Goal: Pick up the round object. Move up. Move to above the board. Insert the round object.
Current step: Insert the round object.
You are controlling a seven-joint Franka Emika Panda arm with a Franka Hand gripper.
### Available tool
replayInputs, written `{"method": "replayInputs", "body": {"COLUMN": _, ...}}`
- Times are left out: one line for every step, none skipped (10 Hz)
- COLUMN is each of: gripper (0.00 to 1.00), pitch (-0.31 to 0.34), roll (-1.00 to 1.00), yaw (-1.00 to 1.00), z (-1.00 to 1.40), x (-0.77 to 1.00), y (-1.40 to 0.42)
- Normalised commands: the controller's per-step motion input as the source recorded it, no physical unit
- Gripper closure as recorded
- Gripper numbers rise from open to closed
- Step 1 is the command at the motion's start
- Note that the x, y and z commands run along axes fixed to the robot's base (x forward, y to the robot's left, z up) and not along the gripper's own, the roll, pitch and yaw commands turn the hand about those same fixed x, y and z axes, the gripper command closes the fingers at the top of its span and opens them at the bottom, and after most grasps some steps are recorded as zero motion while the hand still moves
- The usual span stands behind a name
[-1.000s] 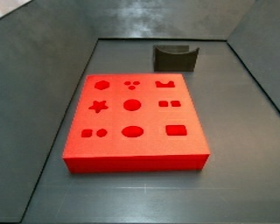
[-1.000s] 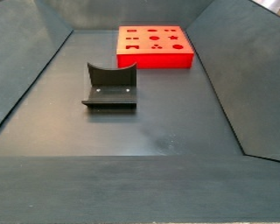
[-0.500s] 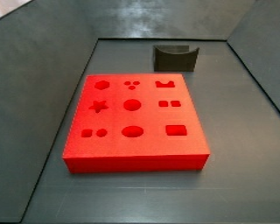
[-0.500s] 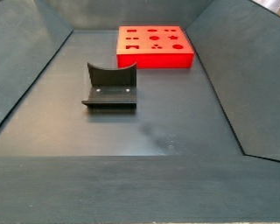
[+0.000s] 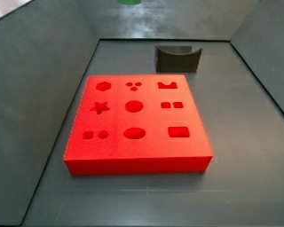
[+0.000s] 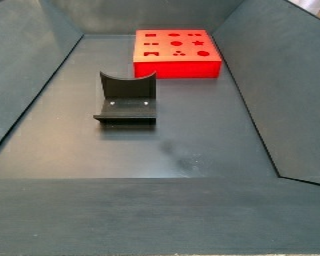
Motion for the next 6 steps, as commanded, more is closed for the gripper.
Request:
{"method": "replayInputs", "body": {"gripper": 1.0, "pitch": 0.0, "roll": 0.17, "yaw": 0.01, "z": -0.69, "x": 0.4, "y": 0.0}}
{"method": "replayInputs", "body": {"gripper": 1.0, "pitch": 0.0, "roll": 0.09, "yaw": 0.0, "z": -1.0, "x": 0.59, "y": 0.0}}
{"method": "replayInputs", "body": {"gripper": 1.0, "pitch": 0.0, "roll": 0.05, "yaw": 0.0, "z": -1.0, "x": 0.61, "y": 0.0}}
{"method": "replayInputs", "body": {"gripper": 1.0, "pitch": 0.0, "roll": 0.06, "yaw": 0.04, "z": -1.0, "x": 0.53, "y": 0.0}}
{"method": "replayInputs", "body": {"gripper": 1.0, "pitch": 0.0, "roll": 0.13, "yaw": 0.17, "z": -1.0, "x": 0.38, "y": 0.03}}
{"method": "replayInputs", "body": {"gripper": 1.0, "pitch": -0.001, "roll": 0.17, "yaw": 0.22, "z": -0.92, "x": 0.32, "y": 0.06}}
